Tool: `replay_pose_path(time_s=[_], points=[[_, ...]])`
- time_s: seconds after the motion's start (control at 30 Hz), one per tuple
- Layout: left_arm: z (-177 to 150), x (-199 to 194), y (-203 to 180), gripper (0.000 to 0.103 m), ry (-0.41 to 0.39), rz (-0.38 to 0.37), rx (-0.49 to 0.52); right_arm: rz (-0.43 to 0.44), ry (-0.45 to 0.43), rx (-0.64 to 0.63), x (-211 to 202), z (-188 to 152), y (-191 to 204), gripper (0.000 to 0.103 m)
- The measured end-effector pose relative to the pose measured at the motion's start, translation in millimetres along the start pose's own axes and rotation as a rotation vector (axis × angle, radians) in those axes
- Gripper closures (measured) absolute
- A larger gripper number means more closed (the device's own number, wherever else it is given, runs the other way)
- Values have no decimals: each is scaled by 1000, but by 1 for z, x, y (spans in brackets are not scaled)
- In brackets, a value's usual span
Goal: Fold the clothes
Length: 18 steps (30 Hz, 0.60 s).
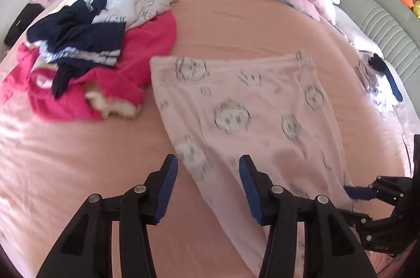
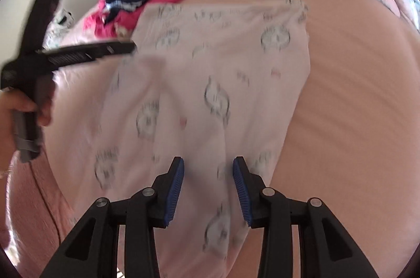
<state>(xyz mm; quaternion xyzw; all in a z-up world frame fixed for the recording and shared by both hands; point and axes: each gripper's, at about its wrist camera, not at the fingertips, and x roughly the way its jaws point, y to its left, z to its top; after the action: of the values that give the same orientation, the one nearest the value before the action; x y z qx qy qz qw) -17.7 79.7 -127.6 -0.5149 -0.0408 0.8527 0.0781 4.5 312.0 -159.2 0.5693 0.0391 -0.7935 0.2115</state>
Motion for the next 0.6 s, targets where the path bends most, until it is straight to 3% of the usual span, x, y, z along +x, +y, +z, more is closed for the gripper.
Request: replay_pose_path(time_s=[0.07,0.17,0.27,0.37,0.5,0.6], points=[[-23,-10,-7,58,20,-10,-32,-47,-9,13,-12,-13,2,65],[-61,-26,-18,58,41,-69,-81,-6,-98,86,-47,-30,1,65],[-93,-37,-28,58,50,-157,-95,-23,-138,43,-70,-48,16,65],[-114,-42,-32,58,84,-192,-114,-16,-137,-37,-83,-72,35,65],[-138,-39,-35,58,152,-206,-173,33,-108,-53,-72,-85,50,65],[-140,-44,-39,58,138,-251,-194,-14,-102,-82,-62,-93,56,65]])
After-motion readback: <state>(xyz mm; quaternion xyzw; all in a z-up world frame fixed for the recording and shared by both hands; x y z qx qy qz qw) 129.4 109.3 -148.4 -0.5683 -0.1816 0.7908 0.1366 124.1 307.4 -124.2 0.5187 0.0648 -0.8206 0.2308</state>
